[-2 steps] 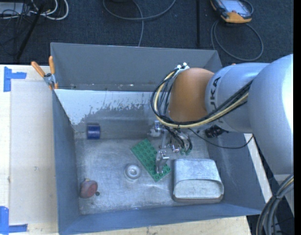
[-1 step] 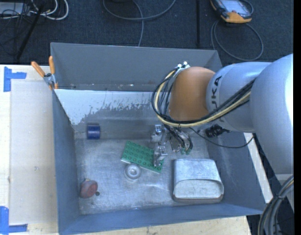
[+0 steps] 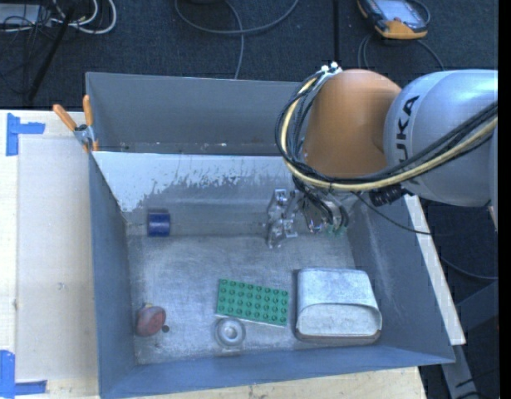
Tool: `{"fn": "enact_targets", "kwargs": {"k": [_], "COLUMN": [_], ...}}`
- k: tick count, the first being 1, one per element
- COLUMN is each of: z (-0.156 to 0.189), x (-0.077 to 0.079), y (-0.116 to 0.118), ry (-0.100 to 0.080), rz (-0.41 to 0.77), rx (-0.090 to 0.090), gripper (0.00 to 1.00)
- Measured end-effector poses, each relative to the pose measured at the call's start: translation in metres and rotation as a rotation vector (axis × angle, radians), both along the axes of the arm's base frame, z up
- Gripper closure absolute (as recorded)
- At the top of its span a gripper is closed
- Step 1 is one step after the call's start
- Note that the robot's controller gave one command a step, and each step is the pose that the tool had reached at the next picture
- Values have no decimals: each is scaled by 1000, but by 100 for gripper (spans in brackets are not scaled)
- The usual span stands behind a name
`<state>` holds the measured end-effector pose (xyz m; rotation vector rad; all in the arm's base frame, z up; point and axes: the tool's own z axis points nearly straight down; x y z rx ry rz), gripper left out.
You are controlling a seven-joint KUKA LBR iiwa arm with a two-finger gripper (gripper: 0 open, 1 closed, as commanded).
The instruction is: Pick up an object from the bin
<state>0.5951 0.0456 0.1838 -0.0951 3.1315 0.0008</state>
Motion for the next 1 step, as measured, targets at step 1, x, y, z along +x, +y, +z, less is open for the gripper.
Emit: {"fn": "enact_targets", "kwargs": {"k": [1], "z": [-5], "x": [-2], "y": [0], "ry": [8], "rz": [1], "rx": [-1], "gripper": [0]}}
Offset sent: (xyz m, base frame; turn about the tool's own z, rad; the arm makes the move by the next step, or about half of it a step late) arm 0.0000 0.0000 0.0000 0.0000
